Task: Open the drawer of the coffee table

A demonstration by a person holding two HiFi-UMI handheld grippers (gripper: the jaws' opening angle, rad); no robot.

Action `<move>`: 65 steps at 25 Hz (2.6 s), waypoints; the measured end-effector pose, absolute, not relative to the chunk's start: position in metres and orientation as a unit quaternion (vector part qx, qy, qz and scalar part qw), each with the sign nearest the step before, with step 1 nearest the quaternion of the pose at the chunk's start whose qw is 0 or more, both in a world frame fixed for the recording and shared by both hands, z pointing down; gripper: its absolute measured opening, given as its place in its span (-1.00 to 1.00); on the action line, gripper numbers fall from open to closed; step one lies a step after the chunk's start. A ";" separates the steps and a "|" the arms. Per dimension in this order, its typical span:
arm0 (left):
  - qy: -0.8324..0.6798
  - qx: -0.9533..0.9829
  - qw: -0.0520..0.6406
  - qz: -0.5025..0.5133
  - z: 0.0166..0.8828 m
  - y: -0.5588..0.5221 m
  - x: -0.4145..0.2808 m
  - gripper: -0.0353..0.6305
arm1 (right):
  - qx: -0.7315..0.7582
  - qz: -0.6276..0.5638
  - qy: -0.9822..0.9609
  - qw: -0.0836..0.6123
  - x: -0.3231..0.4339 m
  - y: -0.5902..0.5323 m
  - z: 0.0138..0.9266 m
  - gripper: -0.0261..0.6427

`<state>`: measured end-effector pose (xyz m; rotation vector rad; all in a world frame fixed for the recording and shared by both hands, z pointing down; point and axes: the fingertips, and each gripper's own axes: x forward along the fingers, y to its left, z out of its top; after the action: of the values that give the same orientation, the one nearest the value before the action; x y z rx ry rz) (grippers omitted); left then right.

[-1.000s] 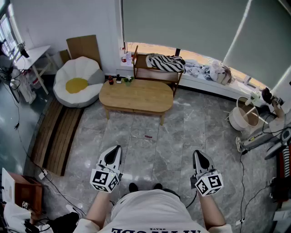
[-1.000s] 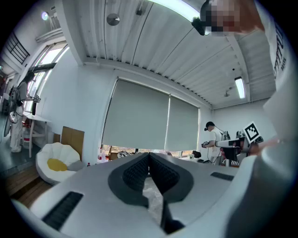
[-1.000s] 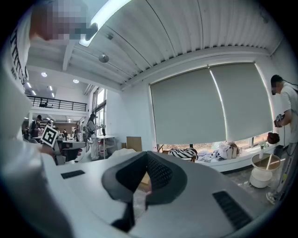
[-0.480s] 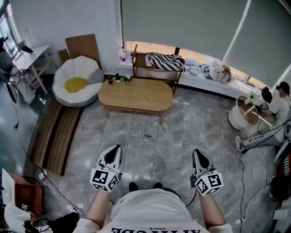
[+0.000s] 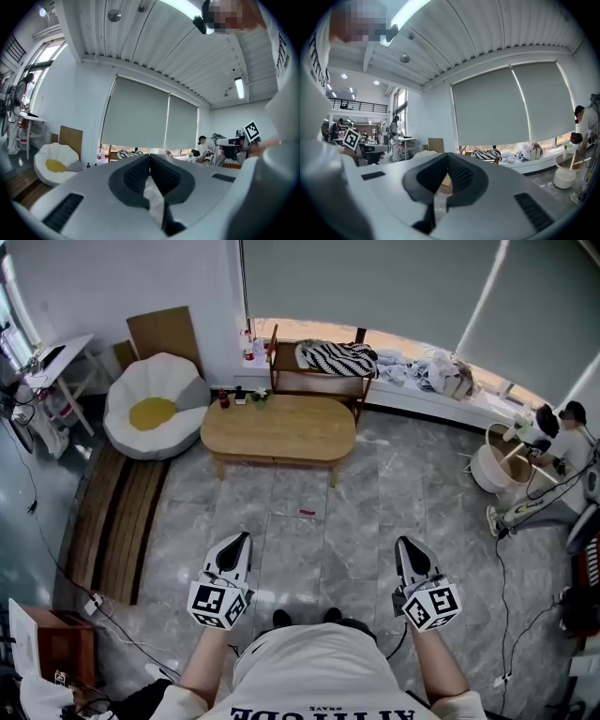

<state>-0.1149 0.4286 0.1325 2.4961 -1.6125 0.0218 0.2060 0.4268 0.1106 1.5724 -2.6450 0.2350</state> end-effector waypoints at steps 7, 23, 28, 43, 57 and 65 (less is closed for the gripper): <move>-0.524 0.848 0.081 0.011 0.138 0.418 -0.140 -0.83 | 0.518 0.046 -0.854 0.030 0.172 0.425 0.112 -0.88; -0.527 0.845 0.086 0.029 0.156 0.362 -0.176 -0.83 | 0.531 0.069 -0.844 0.035 0.162 0.367 0.129 -0.88; -0.534 0.840 0.088 0.043 0.164 0.316 -0.173 -0.83 | 0.523 0.073 -0.848 0.032 0.167 0.308 0.136 -0.88; -0.560 0.822 0.081 0.060 0.164 0.154 -0.126 -0.83 | 0.485 0.073 -0.871 0.043 0.204 0.127 0.155 -0.88; -0.545 0.827 0.101 0.096 0.205 0.062 -0.139 -0.83 | 0.468 0.123 -0.872 0.074 0.176 0.037 0.203 -0.88; -0.504 0.845 0.147 0.100 0.266 -0.013 -0.170 -0.83 | 0.471 0.172 -0.862 0.074 0.124 -0.021 0.256 -0.88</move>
<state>-0.1705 -0.0132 0.2659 2.4332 -1.4505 0.2877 0.1236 -0.0211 0.2559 1.4130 -2.5874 0.5170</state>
